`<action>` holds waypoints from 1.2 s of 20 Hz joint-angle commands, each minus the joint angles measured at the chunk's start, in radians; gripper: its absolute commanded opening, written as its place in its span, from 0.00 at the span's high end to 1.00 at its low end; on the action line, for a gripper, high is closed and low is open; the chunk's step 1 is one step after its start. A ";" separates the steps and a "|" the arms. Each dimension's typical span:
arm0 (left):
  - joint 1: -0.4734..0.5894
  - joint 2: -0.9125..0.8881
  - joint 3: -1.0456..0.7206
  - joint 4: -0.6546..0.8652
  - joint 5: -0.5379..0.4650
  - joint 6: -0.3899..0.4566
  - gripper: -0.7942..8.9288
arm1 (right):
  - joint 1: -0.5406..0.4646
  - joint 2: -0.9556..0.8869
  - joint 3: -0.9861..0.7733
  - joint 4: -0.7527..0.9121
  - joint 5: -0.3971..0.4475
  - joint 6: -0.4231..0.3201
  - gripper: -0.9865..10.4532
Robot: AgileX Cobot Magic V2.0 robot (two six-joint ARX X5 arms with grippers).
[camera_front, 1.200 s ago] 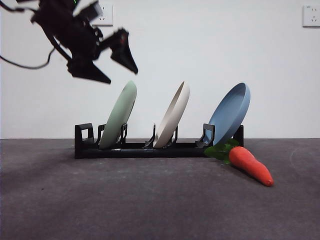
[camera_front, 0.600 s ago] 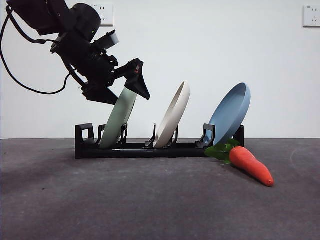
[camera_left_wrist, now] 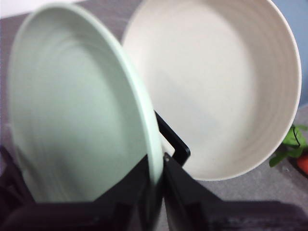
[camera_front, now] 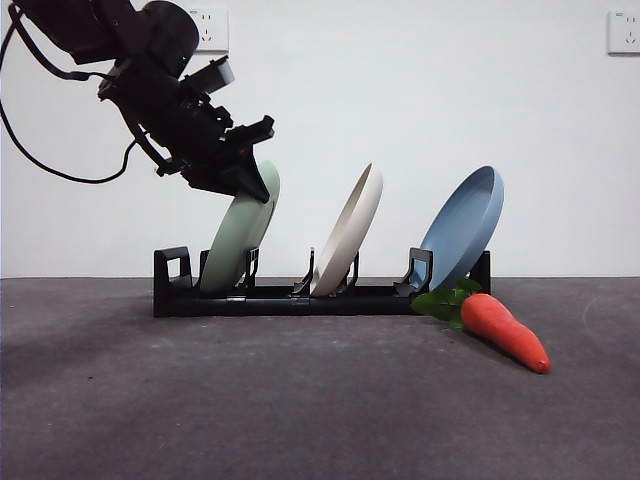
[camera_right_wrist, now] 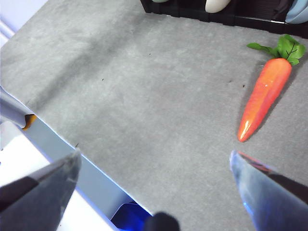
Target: Take the green plate from the plate rack,put the plate on the table,take the carrot from the table,put the carrot in the plate
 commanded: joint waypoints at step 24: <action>-0.338 -0.485 -0.002 -0.586 -0.317 0.252 0.92 | 0.002 0.004 0.002 0.002 -0.001 0.006 0.36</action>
